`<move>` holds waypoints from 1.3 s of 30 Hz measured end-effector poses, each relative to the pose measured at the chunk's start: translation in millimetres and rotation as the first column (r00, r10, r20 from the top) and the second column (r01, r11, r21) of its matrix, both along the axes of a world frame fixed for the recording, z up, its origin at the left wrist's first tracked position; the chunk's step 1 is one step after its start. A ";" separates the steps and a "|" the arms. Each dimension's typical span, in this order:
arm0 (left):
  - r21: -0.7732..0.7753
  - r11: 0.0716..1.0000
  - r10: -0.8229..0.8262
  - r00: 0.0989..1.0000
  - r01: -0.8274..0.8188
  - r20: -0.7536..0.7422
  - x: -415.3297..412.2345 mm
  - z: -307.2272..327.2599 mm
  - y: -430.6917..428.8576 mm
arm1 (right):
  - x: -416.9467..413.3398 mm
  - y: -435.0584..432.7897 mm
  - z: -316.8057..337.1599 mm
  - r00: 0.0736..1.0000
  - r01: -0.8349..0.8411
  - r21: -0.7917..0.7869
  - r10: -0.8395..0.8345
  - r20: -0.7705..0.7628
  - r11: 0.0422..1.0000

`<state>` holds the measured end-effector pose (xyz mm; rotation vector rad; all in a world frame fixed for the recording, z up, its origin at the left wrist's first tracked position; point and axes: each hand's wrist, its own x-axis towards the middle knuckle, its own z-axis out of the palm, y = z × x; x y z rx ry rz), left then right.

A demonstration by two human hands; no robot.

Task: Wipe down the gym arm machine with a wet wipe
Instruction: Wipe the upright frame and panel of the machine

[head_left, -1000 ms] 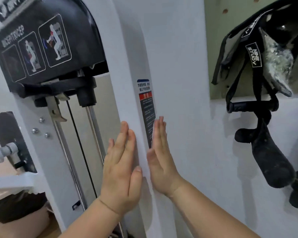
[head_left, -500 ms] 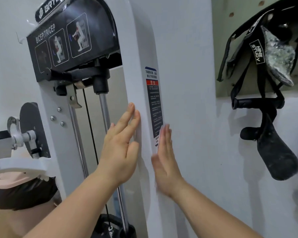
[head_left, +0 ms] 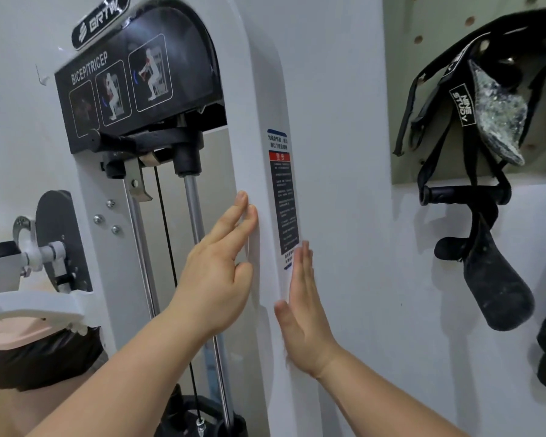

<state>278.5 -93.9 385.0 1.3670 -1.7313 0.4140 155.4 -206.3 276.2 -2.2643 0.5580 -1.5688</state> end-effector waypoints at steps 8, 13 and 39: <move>-0.027 1.000 0.006 1.000 -0.005 0.009 -3.6 -5.2 -3.1 | 13.4 8.8 98.6 0.987 -0.022 0.002 0.022 0.158 1.000; -0.053 0.999 0.011 1.000 -0.009 0.025 -5.6 -10.5 -8.8 | 13.0 27.0 -11.2 0.996 0.021 -0.107 -0.012 0.083 0.994; 0.086 0.992 0.081 0.984 -0.096 0.158 -7.9 -200.9 17.2 | 18.0 39.4 -106.4 0.980 -0.035 0.494 -0.067 0.188 0.868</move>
